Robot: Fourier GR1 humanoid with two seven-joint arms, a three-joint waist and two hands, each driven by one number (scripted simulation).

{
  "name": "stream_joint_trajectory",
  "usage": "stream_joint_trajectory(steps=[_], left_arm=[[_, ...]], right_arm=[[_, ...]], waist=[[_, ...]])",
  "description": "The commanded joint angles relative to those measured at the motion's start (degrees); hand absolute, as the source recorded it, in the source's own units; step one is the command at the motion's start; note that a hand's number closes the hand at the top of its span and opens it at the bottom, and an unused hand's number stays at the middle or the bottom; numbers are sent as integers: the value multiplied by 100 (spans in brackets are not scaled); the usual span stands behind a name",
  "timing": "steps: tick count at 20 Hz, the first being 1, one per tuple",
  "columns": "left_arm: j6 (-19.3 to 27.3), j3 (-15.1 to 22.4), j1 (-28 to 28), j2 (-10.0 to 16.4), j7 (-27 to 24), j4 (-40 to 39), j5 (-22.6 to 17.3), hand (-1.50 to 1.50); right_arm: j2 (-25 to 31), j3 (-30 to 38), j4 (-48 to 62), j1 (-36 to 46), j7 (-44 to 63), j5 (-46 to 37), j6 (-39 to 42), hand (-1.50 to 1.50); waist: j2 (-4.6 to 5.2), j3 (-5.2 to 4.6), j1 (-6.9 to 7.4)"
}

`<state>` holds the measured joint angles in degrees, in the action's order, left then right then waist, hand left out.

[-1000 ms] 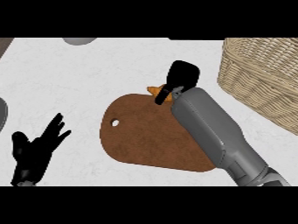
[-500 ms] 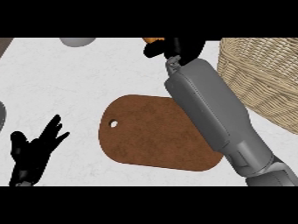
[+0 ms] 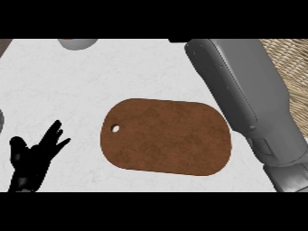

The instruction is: Pick the croissant from the cutting board and place it in the basket

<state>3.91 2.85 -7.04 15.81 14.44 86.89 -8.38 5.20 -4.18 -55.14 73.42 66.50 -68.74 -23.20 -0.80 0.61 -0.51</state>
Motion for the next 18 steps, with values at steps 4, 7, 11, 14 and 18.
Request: stream_joint_trajectory(steps=[4,7,11,14,18], left_arm=[[-60,67,-156,-5,197,-344,62,0],[-132,29,-275,-83,-102,-685,47,0],[-116,10,-33,-58,103,-610,54,0],[-180,-5,-127,19,204,-461,43,0],[-200,-162,165,9,-45,-913,69,0]], right_arm=[[458,768,-21,593,1128,-398,478,150],[604,931,-423,218,873,-312,763,150],[905,1274,-134,158,572,-341,820,150],[1146,1518,-222,-148,166,-167,849,150],[1341,1755,-237,-254,-184,-17,897,150]], waist=[[51,-67,10],[31,-67,-115],[79,-66,-28],[75,-61,5],[94,-66,3]])
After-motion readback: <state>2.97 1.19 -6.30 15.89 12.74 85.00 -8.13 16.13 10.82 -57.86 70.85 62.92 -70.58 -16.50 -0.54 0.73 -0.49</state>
